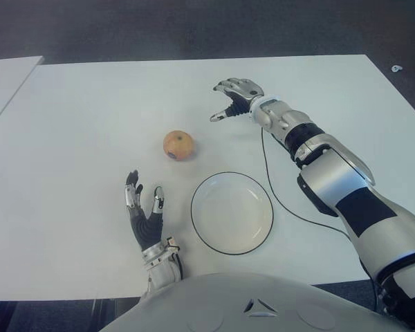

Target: Put the apples into the plate.

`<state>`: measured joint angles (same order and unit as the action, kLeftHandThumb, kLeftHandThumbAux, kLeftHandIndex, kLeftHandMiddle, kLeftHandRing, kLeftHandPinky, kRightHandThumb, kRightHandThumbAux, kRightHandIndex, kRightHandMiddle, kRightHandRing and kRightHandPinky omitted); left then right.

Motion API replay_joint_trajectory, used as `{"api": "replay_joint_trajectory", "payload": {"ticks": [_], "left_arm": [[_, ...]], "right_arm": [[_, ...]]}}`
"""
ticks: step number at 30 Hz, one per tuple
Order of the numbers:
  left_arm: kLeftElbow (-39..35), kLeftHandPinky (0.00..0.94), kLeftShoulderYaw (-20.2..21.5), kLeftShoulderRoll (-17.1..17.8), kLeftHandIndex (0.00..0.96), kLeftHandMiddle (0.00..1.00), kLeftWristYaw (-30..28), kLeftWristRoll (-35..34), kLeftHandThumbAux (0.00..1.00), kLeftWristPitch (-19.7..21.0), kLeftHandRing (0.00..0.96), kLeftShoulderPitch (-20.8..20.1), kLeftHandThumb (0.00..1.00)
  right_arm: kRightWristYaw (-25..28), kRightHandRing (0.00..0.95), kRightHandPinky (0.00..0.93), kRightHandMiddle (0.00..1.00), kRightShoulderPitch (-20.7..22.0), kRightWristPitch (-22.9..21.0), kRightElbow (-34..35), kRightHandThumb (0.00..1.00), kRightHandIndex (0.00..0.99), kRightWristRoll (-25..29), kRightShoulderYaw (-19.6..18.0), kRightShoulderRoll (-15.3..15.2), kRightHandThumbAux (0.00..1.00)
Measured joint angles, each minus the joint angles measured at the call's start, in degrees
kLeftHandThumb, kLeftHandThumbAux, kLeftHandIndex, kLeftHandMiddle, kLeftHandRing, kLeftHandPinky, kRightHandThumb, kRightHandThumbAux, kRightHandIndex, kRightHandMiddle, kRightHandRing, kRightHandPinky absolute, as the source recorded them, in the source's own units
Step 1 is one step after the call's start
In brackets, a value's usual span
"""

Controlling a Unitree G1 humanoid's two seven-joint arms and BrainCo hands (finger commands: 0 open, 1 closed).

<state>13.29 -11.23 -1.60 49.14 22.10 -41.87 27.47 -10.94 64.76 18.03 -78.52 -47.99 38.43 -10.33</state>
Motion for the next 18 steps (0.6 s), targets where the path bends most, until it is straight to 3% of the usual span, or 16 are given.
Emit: {"api": "replay_joint_trajectory", "payload": {"ticks": [13,18], "left_arm": [[-3.4,0.156,-5.3,5.5,0.114,0.132,5.4,5.6,0.352,11.8,0.114,-2.9,0.326],[-2.2,0.149,-2.6,12.9,0.118,0.133,5.4,11.0,0.338,18.8,0.113,-11.1,0.320]], "right_arm": [[-0.1,0.000,0.000,0.000,-4.6,-0.7,-0.2,0.166,0.000,0.0,-0.1,-1.8,0.290],[-0.2,0.000,0.000,0.000,-5.7,-0.8,-0.2,0.166,0.000,0.2,-0.6,-2.7,0.303]]}}
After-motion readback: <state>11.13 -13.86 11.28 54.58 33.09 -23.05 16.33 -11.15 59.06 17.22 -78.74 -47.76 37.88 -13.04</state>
